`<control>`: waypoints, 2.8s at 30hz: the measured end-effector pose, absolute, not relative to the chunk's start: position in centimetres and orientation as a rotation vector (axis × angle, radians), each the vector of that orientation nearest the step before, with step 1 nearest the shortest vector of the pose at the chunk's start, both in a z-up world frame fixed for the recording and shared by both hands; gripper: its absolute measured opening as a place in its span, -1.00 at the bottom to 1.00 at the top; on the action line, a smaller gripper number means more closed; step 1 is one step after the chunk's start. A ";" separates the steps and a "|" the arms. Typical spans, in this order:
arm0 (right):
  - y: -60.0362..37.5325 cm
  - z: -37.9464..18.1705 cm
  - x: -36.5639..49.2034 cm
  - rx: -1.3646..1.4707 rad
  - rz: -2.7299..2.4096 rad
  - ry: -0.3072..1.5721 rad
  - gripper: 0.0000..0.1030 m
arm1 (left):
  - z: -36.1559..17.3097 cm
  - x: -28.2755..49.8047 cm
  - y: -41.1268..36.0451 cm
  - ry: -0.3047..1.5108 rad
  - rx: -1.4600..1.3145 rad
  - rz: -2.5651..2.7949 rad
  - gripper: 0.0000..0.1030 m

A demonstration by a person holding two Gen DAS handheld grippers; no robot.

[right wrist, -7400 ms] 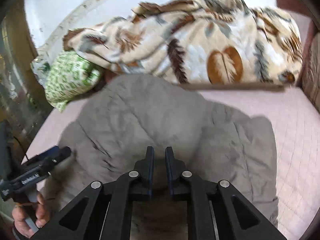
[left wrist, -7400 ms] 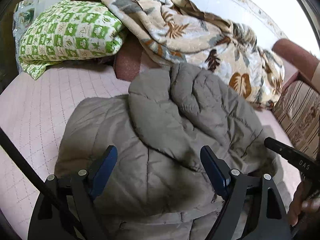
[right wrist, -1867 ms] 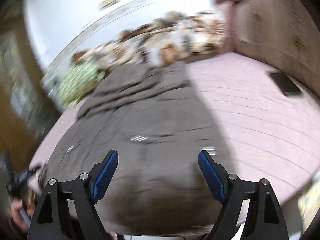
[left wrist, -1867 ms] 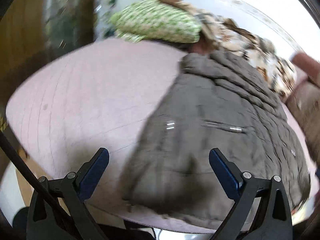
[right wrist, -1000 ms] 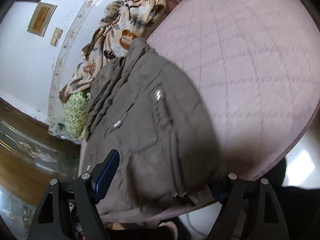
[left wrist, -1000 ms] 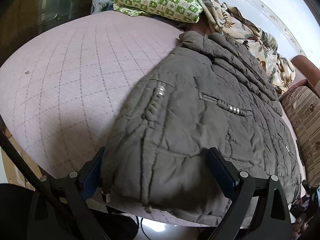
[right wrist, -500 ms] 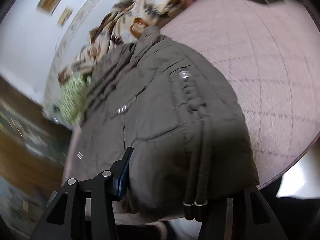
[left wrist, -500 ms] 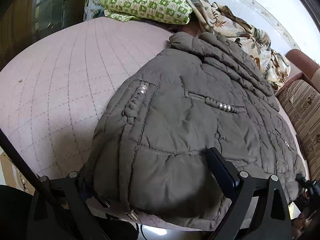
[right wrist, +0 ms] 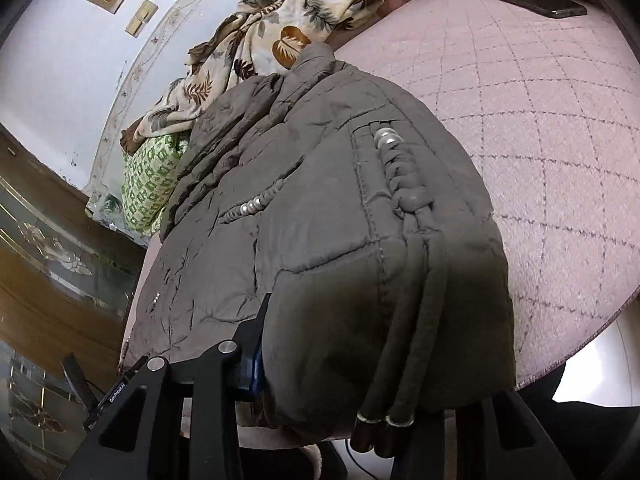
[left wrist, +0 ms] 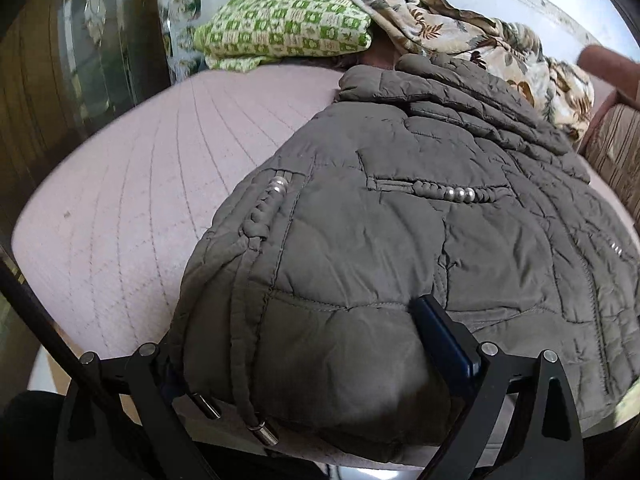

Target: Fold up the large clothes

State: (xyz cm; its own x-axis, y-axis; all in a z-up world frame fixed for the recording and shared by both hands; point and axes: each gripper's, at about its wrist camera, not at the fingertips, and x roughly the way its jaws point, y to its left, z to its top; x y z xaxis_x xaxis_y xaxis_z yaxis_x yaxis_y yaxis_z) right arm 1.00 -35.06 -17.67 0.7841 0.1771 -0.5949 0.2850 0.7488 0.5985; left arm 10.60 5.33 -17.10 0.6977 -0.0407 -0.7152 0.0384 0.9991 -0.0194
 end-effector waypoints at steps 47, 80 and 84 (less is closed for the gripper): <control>-35.3 -17.7 1.4 0.743 -0.064 0.698 -0.11 | -17.4 11.0 4.7 0.791 0.062 -0.011 0.96; -35.3 -17.6 1.6 0.729 -0.068 0.701 -0.13 | -17.2 10.6 4.1 0.782 0.081 -0.029 0.81; -35.3 -17.6 1.6 0.729 -0.068 0.701 -0.13 | -17.1 10.5 4.1 0.778 0.087 -0.034 0.75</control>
